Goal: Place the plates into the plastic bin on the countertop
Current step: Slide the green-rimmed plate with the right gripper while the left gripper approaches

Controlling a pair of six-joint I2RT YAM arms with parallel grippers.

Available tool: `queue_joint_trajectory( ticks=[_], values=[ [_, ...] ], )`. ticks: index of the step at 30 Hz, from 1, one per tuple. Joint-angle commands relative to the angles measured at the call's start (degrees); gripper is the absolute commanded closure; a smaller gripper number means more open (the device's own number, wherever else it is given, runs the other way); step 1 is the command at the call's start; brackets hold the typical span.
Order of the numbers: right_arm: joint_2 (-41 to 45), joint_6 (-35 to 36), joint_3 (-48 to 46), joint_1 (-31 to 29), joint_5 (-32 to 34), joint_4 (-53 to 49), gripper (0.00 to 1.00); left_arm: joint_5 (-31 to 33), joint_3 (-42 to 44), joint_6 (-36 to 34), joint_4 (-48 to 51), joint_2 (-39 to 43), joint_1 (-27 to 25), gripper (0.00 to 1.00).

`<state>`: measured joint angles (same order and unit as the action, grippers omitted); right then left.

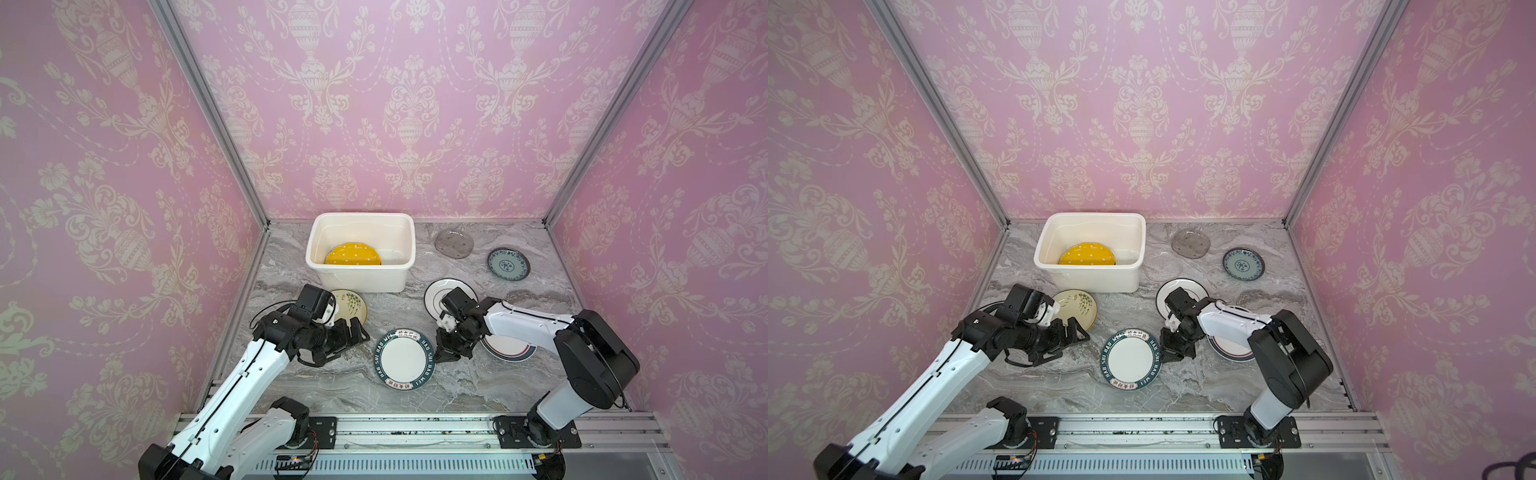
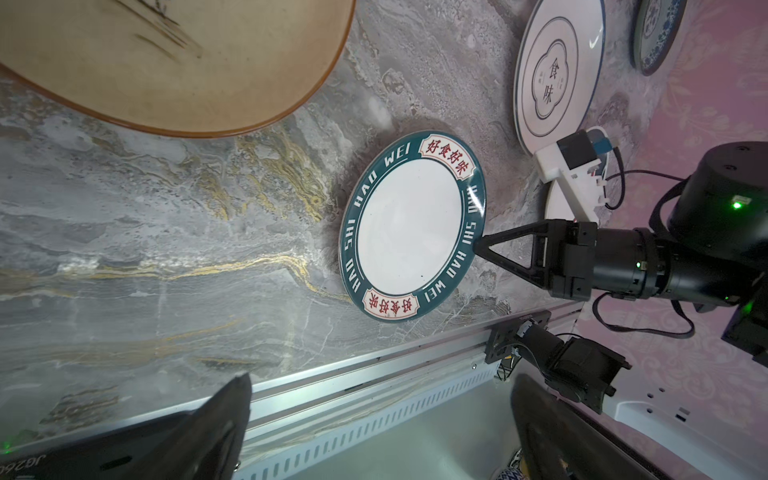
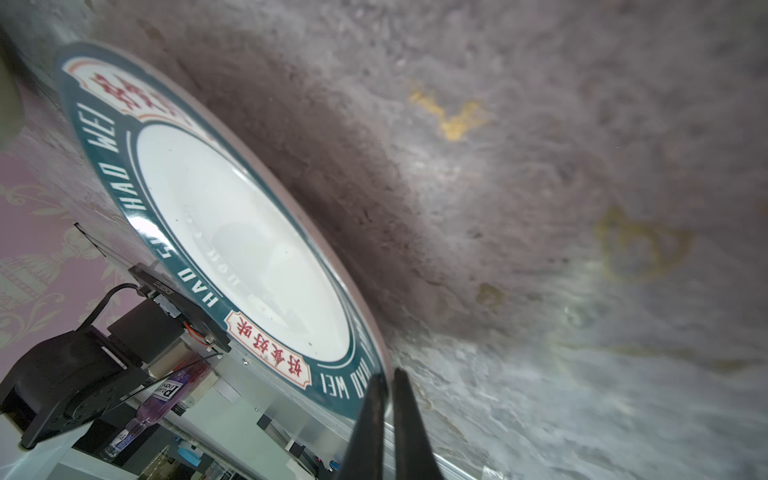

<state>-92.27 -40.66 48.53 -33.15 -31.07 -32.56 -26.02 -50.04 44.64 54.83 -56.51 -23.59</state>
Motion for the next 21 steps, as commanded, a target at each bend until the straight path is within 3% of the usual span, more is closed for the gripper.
queue_joint_trajectory(
  ticks=[1,10,21],
  values=[
    [0.78,3.55,-1.92,2.19,2.76,-4.70,0.98,1.91,-0.08,5.15,-6.62,-3.82,-3.17,0.01],
    [0.11,5.91,-3.66,5.59,3.52,-5.41,0.91,1.18,6.63,18.12,-21.92,-9.04,-6.27,0.01],
    [1.15,6.08,-3.13,7.26,2.90,-5.15,0.80,1.52,7.16,20.22,-25.91,-13.89,-7.73,0.01]
  ],
)
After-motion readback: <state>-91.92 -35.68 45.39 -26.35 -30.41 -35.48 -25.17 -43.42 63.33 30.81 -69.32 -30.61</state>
